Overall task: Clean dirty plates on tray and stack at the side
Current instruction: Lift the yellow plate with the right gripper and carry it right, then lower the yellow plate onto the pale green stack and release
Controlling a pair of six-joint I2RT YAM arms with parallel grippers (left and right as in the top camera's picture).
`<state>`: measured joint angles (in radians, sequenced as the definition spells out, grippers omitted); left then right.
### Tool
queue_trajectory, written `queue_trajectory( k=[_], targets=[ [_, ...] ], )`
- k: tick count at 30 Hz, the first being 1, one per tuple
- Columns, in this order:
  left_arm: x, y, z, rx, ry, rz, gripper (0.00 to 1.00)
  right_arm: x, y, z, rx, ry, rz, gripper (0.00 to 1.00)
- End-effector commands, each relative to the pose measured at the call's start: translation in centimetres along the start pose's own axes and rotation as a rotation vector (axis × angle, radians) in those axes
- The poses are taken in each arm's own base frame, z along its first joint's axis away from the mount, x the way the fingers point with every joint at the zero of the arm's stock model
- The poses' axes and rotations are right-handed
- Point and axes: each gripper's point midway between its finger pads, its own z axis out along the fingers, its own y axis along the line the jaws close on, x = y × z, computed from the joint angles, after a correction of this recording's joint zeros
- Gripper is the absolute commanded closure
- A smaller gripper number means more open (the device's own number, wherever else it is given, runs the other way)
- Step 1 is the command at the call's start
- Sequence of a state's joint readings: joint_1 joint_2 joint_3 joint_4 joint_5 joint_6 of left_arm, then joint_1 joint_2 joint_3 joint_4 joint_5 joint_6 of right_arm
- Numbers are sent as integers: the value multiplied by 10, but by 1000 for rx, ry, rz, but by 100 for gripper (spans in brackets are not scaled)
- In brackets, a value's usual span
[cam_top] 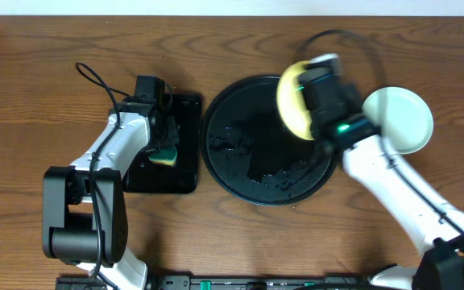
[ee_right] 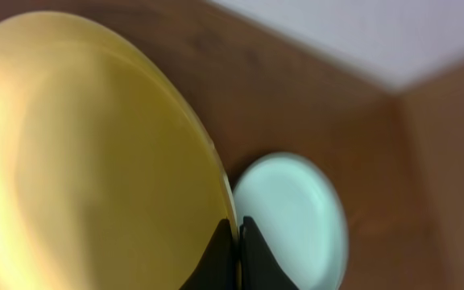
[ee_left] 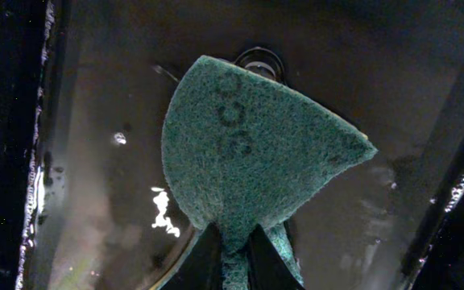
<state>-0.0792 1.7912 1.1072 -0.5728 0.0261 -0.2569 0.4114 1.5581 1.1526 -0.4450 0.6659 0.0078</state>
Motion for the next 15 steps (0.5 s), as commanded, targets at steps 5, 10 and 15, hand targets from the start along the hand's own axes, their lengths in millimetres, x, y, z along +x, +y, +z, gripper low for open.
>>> queue_trajectory(
  k=[5, 10, 15],
  targets=[
    [1, 5, 5, -18, 8, 11, 93, 48, -70, 42, -32, 218, 713, 99],
    [1, 5, 5, -18, 8, 11, 93, 85, -113, 59, 14, 331, 1006, 99],
    [1, 5, 5, -18, 8, 11, 93, 106, -142, 66, 55, 366, 1145, 99]
  ],
)
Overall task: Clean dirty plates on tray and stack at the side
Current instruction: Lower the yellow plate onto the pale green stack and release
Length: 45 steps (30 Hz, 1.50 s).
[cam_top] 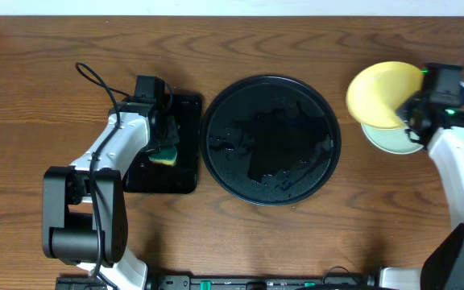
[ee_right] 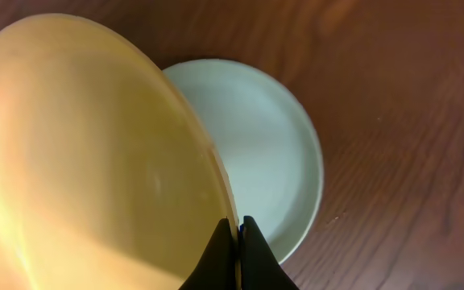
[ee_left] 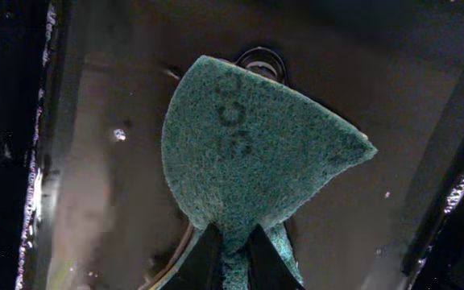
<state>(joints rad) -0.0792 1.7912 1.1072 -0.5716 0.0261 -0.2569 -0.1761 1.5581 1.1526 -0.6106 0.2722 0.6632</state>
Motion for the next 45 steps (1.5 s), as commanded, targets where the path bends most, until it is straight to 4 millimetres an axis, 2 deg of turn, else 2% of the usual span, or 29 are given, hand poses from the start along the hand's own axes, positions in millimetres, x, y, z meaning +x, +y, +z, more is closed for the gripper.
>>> queue_trajectory(
  k=[1, 8, 12, 21, 30, 41, 43, 44, 45],
  targets=[
    [2, 5, 5, -18, 9, 11, 93, -4, -5, 0, -40, 34, 151, 99],
    [2, 5, 5, -18, 9, 11, 93, -14, -24, 5, -8, 26, 199, 99],
    [2, 5, 5, -18, 9, 11, 93, -13, -29, 7, 4, 32, 221, 99],
    [2, 5, 5, -18, 10, 11, 93, 9, -38, 27, 11, 37, 305, 99],
    [2, 5, 5, -18, 10, 11, 92, 40, -62, 51, 54, 25, 438, 99],
    [2, 5, 5, -18, 10, 11, 92, 43, -69, 58, 62, -13, 456, 98],
    [2, 5, 5, -18, 10, 11, 93, 41, -69, 58, 59, -18, 457, 85],
    [2, 5, 5, -18, 10, 11, 93, 41, -68, 58, 55, -21, 458, 71],
    [2, 5, 5, -18, 10, 11, 93, 40, -68, 58, 53, -23, 458, 61]
  ],
)
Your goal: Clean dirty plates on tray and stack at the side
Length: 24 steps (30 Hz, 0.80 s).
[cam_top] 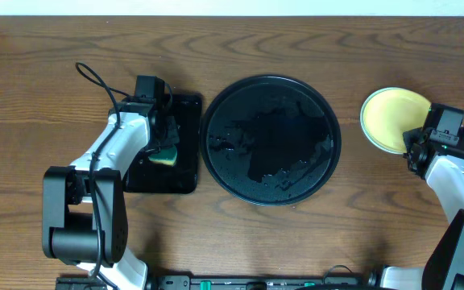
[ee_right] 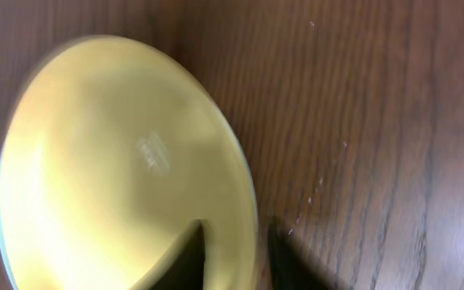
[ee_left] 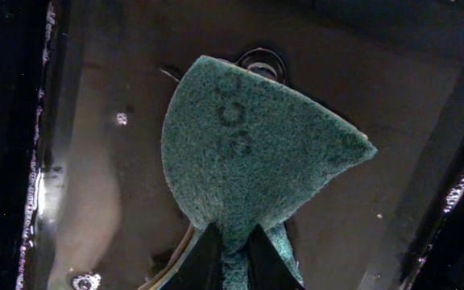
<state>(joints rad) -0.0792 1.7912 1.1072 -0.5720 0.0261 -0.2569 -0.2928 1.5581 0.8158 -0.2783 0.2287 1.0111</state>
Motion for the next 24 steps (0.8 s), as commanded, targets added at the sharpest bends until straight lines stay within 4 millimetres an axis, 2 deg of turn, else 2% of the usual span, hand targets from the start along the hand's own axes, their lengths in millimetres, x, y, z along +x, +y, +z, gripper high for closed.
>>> queue_trajectory(
  k=[1, 2, 5, 7, 9, 10, 11, 12, 14, 15, 18, 24],
  targets=[
    [2, 5, 5, -18, 10, 11, 93, -8, -4, -1, 12, -32, 15, 52],
    [2, 5, 5, -18, 9, 11, 93, -8, -4, -1, 12, -31, 8, 46],
    [2, 5, 5, -18, 10, 11, 93, -5, -2, -1, 2, -19, -34, 40],
    [2, 5, 5, -18, 10, 11, 92, 0, 10, -1, -53, 10, -119, 33],
    [2, 5, 5, -18, 10, 11, 92, 7, 30, -4, -155, 45, -253, 25],
    [2, 5, 5, -18, 10, 11, 88, 13, 42, -7, -221, 62, -330, 20],
    [2, 5, 5, -18, 9, 11, 83, 20, 56, -11, -297, 81, -423, 7],
    [2, 5, 5, -18, 8, 11, 75, 27, 64, -15, -345, 94, -487, 1],
    [0, 5, 5, -16, 3, 11, 46, 36, 74, -22, -384, 101, -591, 1],
    [-1, 4, 4, -15, -1, 11, 37, 40, 79, -26, -393, 101, -651, 1],
    [-6, 5, -3, -14, -4, 5, 23, 52, 93, -40, -410, 96, -821, 1],
    [-13, 6, -36, -11, -19, -24, 22, 80, 110, -75, -409, 149, -1126, 1]
  ],
)
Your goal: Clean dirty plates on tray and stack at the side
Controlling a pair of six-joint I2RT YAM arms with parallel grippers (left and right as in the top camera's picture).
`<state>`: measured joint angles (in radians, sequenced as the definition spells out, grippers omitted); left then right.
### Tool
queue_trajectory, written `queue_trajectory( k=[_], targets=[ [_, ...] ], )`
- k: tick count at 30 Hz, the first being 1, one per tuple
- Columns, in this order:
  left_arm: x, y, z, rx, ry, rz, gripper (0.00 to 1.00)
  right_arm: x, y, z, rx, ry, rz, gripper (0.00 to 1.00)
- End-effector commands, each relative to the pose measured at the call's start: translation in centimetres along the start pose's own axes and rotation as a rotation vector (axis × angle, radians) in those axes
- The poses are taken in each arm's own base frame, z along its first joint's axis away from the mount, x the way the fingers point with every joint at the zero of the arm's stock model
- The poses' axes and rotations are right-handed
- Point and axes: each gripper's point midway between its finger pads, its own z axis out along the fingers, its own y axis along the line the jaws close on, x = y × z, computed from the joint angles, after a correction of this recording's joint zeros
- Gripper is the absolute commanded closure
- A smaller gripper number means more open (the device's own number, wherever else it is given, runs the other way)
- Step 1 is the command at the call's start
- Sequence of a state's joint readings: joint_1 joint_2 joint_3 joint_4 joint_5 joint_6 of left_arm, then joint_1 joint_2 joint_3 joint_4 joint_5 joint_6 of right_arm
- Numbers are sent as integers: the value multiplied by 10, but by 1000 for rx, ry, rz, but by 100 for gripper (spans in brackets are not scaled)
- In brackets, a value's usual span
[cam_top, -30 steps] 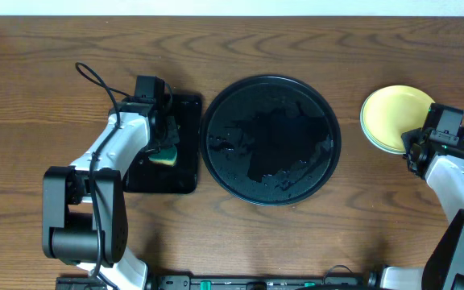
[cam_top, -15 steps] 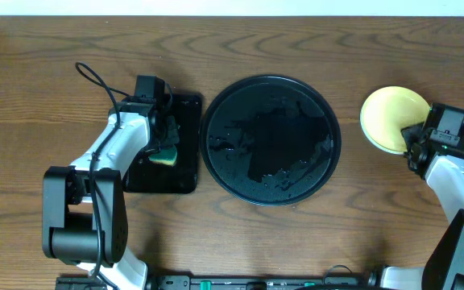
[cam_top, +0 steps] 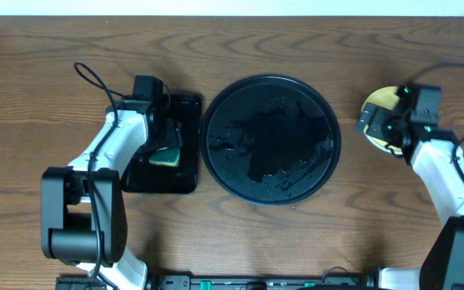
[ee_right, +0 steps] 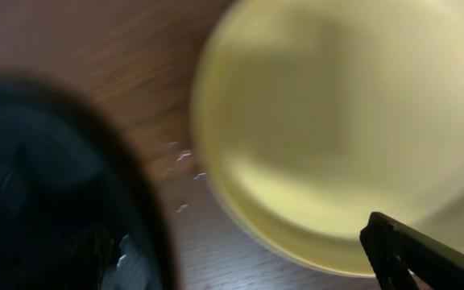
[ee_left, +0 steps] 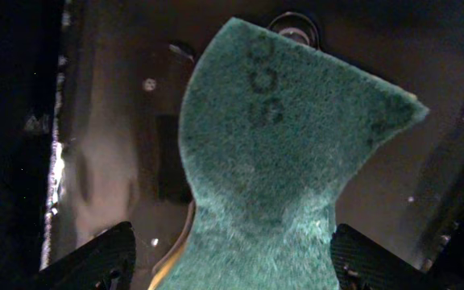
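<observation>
The yellow plate [ee_right: 337, 137] lies flat on the table right of the round black tray [cam_top: 271, 141]; in the overhead view the yellow plate [cam_top: 377, 103] is partly covered by my right gripper [cam_top: 373, 125]. That gripper is open and empty, with one finger [ee_right: 413, 258] showing. The white plate is hidden under the yellow one. The green sponge [ee_left: 288, 145] lies in the square black tray [cam_top: 185, 173]. My left gripper [ee_left: 232, 262] stands open, a finger on either side of the sponge.
Water drops and streaks cover the round tray's surface [cam_top: 284, 173]. Bare wooden table [cam_top: 240, 242] runs in front of both trays. A black cable [cam_top: 95, 80] loops behind the left arm.
My left gripper has opened and let go of the sponge, which lies in the square tray. My right gripper has moved from the plate's near edge to its left side, by the round tray.
My right gripper held the yellow plate on edge over the round tray's right side, then over the white plate. Then the yellow plate lay on the white one with the gripper open. My left gripper stayed shut on the sponge until it opened now.
</observation>
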<state>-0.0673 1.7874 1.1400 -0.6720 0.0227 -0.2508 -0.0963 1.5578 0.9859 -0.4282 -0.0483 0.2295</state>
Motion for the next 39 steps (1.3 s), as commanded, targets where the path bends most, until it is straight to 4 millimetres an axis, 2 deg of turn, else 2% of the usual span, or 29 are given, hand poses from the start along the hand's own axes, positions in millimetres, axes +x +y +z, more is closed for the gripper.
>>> queue_trajectory(
  k=[1, 5, 11, 14, 19, 22, 25, 28, 31, 39],
  targets=[
    [-19, -1, -36, 16, -80, -22, 21, -15, 27, -21, -33, -15, -214, 1],
    [-1, 6, -65, 11, -63, -21, 21, -9, 39, -37, -52, 7, -224, 1],
    [12, 10, -100, 32, -123, -21, 21, -1, 39, -67, -58, 9, -213, 1],
    [21, 13, -114, 51, -169, -22, 21, 3, 37, -89, -59, -5, -226, 1],
    [43, 20, -126, 80, -260, -8, 21, 11, 35, -117, -71, -80, -246, 1],
    [57, 17, -134, 154, -360, 24, 21, 21, 33, -133, -90, -173, -265, 1],
    [69, 22, -144, 189, -466, -2, 21, 34, 29, -145, -103, -249, -266, 1],
    [76, 25, -152, 207, -534, -6, 21, 48, 24, -152, -107, -288, -265, 1],
    [78, 26, -162, 224, -582, -7, 20, 62, 19, -149, -106, -280, -265, 1],
    [79, 26, -165, 227, -592, -7, 20, 111, 4, -135, -70, -81, -263, 1]
  ],
)
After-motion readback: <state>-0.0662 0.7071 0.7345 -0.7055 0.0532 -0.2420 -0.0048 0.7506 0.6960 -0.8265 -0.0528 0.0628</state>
